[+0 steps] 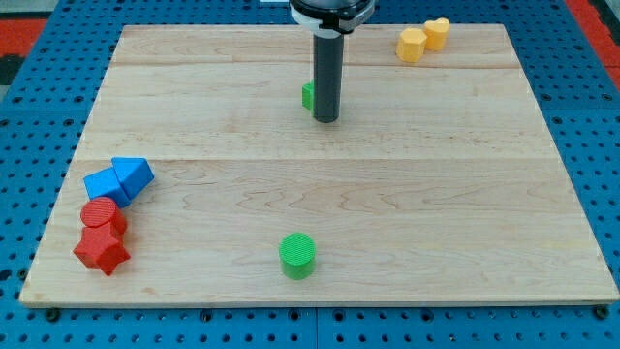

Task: Slide the green star closer to the yellow hexagon

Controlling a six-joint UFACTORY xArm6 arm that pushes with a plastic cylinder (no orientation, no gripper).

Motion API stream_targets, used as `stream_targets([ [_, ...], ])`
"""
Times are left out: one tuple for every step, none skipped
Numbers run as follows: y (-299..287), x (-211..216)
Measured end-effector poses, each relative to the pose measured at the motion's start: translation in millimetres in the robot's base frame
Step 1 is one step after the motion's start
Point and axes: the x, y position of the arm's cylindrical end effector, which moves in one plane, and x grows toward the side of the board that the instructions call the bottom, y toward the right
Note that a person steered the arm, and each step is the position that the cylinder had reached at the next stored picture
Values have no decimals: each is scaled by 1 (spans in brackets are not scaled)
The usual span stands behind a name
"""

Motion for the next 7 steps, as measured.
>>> stream_targets([
  [-18,0],
  [2,-49],
  [61,-88],
  [37,-71],
  [15,-16],
  [-35,-44],
  [3,-72],
])
